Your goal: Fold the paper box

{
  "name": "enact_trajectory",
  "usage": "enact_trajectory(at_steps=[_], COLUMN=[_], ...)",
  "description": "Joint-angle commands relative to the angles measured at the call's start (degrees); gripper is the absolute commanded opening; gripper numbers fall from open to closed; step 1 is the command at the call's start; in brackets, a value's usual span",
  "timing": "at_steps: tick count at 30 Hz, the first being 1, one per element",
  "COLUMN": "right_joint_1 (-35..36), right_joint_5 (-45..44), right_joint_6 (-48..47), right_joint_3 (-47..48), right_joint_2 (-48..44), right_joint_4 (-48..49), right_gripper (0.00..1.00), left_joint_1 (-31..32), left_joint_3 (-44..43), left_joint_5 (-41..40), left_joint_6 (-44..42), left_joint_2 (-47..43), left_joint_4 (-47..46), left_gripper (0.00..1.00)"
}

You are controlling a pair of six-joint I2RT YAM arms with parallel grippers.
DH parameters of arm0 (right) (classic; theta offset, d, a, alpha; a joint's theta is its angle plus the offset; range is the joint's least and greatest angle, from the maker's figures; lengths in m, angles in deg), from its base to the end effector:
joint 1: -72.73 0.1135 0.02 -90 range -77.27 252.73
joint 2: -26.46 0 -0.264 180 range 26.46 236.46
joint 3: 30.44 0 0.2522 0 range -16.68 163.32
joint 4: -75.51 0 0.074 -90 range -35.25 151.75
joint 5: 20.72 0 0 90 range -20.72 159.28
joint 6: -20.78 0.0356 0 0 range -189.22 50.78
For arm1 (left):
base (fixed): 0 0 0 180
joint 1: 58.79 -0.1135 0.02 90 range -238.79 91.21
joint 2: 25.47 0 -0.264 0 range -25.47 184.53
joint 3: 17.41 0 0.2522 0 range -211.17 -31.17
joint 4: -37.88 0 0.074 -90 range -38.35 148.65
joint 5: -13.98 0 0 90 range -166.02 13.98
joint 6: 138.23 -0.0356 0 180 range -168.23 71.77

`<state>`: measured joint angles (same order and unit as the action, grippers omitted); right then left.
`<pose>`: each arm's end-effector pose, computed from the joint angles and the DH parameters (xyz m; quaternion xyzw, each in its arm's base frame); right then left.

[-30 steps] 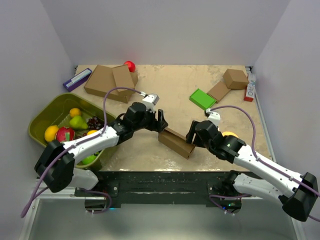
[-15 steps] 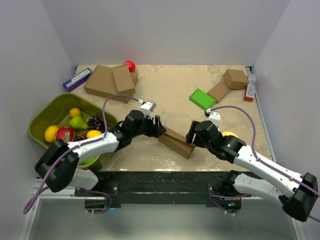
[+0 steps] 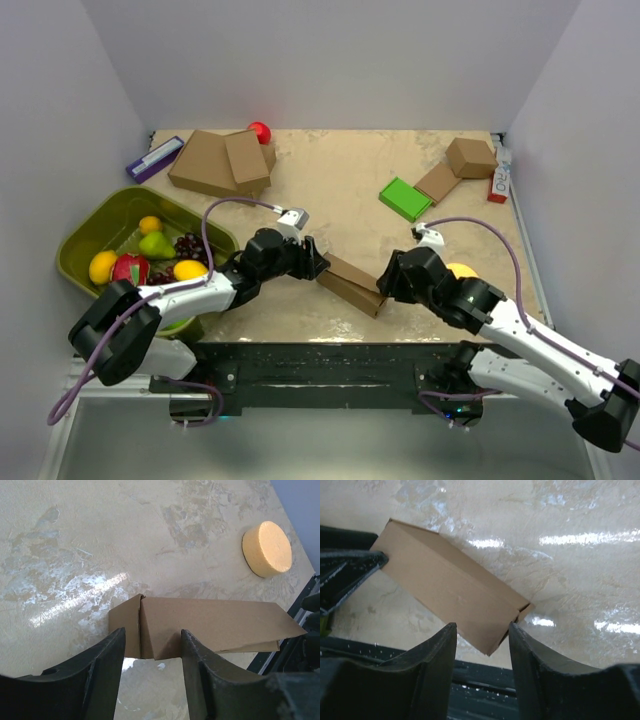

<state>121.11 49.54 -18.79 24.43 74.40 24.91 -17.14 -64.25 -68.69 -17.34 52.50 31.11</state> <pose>0.1227 0.1200 0.2657 0.0836 0.9044 0.1917 0.3719 0.2065 -0.1898 0.1962 0.1131 0.8317 -0.3633 0.4043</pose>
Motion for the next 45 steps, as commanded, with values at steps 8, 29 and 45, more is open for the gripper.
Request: enact_trajectory(at_steps=[8, 29, 45], right_joint_1=[0.3, 0.4, 0.4], right_joint_5=[5.9, 4.3, 4.8], right_joint_6=[4.3, 6.5, 9.4], right_joint_3=[-3.1, -4.4, -9.4], right_joint_2=[-3.0, -2.9, -6.5], right_joint_4=[-3.5, -0.8, -1.1], right_gripper=[0.43, 0.45, 0.39], left_joint_1=[-0.3, -0.3, -0.3], left_joint_3=[1.5, 1.3, 1.9], left_joint_5=[-0.2, -0.1, -0.3], left_joint_6=[-1.6, -2.6, -2.6], left_joint_2=[1.5, 0.5, -0.4], left_joint_4=[3.5, 5.0, 5.3], left_gripper=[0.49, 0.46, 0.43])
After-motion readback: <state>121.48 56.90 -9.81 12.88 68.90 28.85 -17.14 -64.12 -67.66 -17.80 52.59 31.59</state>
